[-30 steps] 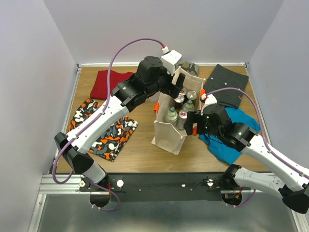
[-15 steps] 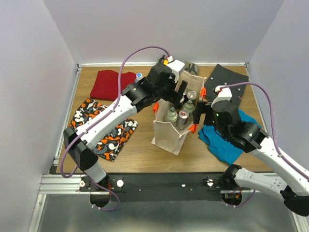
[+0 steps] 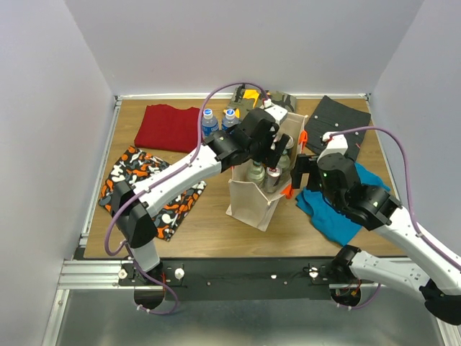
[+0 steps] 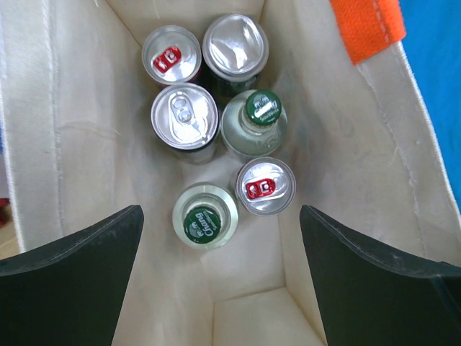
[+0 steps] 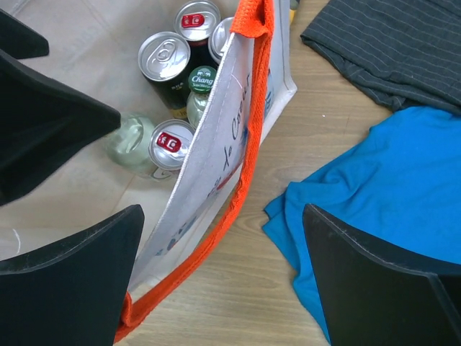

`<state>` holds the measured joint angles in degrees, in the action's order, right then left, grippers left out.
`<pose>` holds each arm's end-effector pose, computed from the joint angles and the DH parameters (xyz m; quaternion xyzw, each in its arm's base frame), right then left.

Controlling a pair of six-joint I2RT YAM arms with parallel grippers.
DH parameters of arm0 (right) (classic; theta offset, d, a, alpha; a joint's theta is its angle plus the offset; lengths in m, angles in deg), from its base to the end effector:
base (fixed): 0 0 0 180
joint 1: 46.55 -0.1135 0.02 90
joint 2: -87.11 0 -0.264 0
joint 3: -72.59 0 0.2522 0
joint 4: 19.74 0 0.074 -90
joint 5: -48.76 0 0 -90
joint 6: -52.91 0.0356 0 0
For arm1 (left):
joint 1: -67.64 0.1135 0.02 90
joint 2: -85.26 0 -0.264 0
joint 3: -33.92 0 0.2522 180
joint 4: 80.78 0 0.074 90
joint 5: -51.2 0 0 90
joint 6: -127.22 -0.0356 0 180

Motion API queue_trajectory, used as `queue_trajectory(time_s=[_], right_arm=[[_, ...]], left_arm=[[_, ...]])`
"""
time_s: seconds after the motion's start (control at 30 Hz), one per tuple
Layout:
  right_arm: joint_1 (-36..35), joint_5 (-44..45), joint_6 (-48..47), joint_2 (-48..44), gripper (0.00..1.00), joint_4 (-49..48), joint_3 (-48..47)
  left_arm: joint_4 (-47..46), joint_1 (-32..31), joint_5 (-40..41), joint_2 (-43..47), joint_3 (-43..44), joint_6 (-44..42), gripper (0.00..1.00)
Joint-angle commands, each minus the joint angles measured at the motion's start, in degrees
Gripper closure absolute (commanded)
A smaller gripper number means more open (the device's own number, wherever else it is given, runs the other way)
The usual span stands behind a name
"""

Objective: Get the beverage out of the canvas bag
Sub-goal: Take out the drink from the canvas bag.

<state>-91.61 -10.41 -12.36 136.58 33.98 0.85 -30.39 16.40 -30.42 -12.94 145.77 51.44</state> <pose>0.1337 0.1082 0.3552 -0.0205 0.8506 0.0795 0.5193 0.2484 -0.3011 0.3690 0.2520 0.8558 -0.1868 0.4114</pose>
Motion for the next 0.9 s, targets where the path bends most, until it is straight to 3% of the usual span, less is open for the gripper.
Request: queue_trajectory(time_s=[0.0, 0.57, 0.87], right_arm=[[-0.5, 1.9, -0.1, 1.8, 0.00, 2.1, -1.5], [-0.5, 3.1, 6.6, 1.3, 0.00, 4.2, -0.6], [-0.4, 5.6, 10.2, 7.0, 0.00, 6.5, -2.3]], left_arm=[[0.3, -0.9, 3.0, 0.3, -2.6, 2.0, 0.01], [-3.1, -3.1, 5.1, 5.2, -12.9, 4.4, 0.01], [-5.7, -4.9, 7.3, 7.0, -16.8, 3.6, 0.01]])
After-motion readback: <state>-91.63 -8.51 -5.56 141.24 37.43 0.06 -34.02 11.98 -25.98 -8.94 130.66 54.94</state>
